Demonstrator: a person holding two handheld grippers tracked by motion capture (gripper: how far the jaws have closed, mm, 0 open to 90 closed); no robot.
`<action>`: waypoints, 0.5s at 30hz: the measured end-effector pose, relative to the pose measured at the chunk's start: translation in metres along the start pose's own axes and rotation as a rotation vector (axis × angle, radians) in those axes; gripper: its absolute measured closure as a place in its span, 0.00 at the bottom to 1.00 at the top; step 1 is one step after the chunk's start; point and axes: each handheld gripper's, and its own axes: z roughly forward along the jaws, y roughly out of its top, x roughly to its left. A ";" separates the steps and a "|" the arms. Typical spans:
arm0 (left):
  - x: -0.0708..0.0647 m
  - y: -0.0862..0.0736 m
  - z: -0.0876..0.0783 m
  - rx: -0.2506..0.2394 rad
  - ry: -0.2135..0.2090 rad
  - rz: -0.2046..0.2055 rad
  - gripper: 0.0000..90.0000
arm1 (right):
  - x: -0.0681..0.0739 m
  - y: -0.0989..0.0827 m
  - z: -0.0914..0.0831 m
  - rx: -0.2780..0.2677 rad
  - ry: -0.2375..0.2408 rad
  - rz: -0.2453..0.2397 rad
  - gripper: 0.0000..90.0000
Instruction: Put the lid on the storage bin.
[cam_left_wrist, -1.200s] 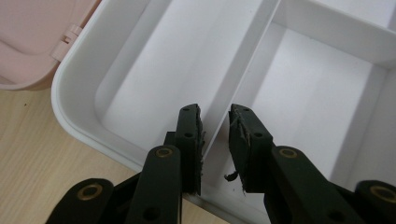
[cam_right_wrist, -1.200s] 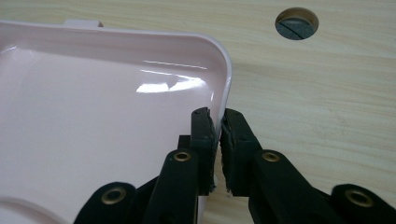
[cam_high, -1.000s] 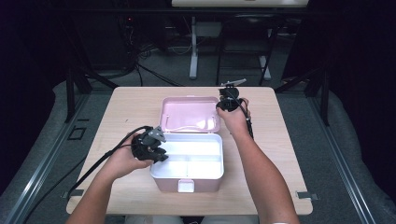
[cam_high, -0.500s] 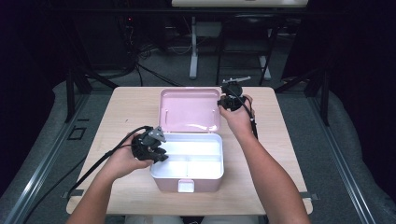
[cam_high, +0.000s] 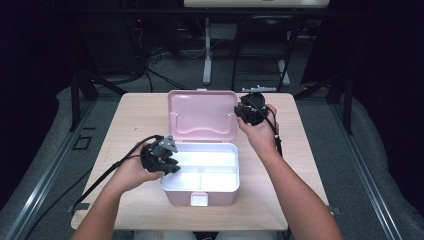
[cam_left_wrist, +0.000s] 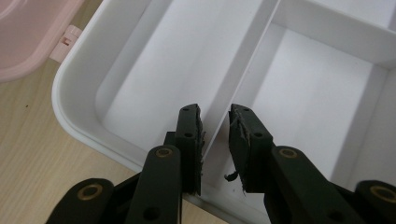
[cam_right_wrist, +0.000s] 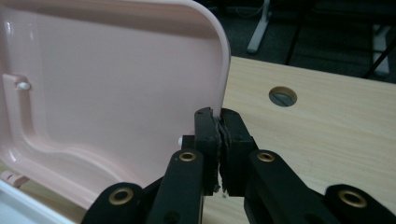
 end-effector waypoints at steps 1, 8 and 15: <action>0.000 0.000 0.000 0.000 -0.002 0.000 0.82 | 0.002 -0.002 -0.005 -0.019 0.003 -0.016 0.97; 0.001 0.000 0.000 -0.003 -0.004 -0.003 0.82 | 0.007 -0.015 -0.028 -0.094 0.031 -0.042 0.97; 0.001 0.000 0.000 -0.008 -0.006 -0.019 0.81 | 0.011 -0.030 -0.043 -0.159 0.044 -0.058 0.97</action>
